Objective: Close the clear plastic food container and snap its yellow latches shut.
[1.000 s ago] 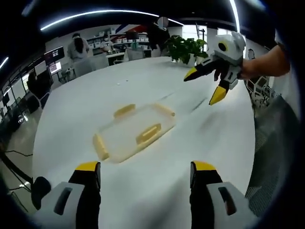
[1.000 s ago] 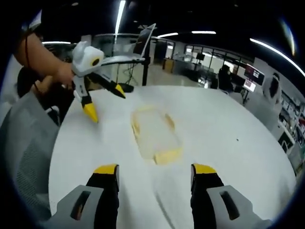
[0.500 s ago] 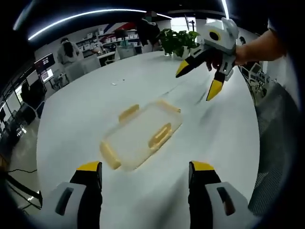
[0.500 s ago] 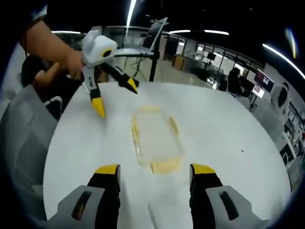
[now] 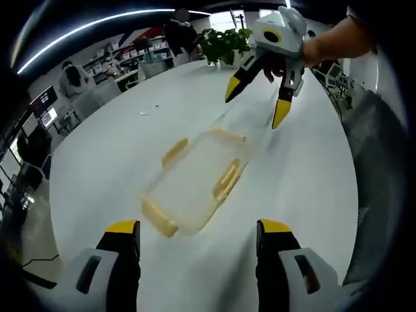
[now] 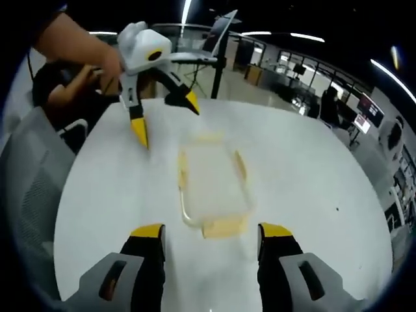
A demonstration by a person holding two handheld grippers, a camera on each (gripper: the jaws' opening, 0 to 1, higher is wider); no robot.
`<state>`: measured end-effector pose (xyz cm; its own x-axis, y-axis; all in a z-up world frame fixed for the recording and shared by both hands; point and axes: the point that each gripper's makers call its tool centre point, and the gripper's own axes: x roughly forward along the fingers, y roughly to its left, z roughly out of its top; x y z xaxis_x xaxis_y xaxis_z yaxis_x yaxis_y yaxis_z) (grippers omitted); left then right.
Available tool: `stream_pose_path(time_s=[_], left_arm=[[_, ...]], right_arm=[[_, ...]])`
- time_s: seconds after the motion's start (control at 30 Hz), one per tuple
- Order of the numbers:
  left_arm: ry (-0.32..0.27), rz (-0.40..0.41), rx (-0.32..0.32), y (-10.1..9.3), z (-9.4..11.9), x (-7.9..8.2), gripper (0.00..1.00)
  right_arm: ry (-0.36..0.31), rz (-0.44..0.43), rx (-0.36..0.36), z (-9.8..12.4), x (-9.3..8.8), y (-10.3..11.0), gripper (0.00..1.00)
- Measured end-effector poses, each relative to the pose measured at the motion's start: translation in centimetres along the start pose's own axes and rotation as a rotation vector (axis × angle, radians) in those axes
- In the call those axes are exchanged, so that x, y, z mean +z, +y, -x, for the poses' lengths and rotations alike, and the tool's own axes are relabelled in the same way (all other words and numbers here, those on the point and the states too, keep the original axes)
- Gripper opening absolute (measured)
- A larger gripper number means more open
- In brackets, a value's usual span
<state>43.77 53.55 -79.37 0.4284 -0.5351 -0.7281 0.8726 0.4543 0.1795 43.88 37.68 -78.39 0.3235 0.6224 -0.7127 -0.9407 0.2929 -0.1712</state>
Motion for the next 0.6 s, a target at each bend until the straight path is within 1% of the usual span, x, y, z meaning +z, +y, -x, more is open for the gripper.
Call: stream_pose_path(time_s=[0.07,0.17,0.23,0.27,0.33,0.43,0.47,0.5,0.6], left_arm=[[0.015,-0.033,-0.011,0.2,-0.2,-0.1,0.72],[0.022,-0.048,-0.028,0.4,-0.4,-0.2,0.71],[0.04,-0.081,-0.041,0.5,-0.7,-0.4,0.7],[0.056,-0.115,-0.043,0.7,-0.8,-0.5,0.69],[0.06,-0.153,-0.04,1.1,-1.0,-0.5,0.64],[0.074,-0.153,-0.063,1.3,-1.4,-0.8,0.63],[0.079,-0.163,-0.067,1.3,-1.5,-0.8,0.63],[0.088,-0.192,-0.067,1.5,-1.6,-0.8,0.63],[0.092,-0.208,-0.078,1.9,-1.8,-0.7,0.63]], right_arm=[[0.012,0.011,0.007,-0.3,0.0,0.0,0.55],[0.024,0.023,0.011,-0.7,0.0,-0.4,0.55],[0.041,0.025,0.013,-0.9,-0.1,-0.7,0.54],[0.048,0.03,0.012,-1.0,-0.2,-0.8,0.54],[0.062,0.032,0.018,-1.4,-0.3,-1.0,0.54],[0.064,0.038,0.025,-1.7,-0.3,-1.1,0.52],[0.067,0.037,0.028,-1.8,-0.4,-1.1,0.51],[0.073,0.034,0.034,-2.0,-0.5,-1.1,0.51],[0.088,0.049,0.037,-2.4,-0.7,-1.2,0.51]])
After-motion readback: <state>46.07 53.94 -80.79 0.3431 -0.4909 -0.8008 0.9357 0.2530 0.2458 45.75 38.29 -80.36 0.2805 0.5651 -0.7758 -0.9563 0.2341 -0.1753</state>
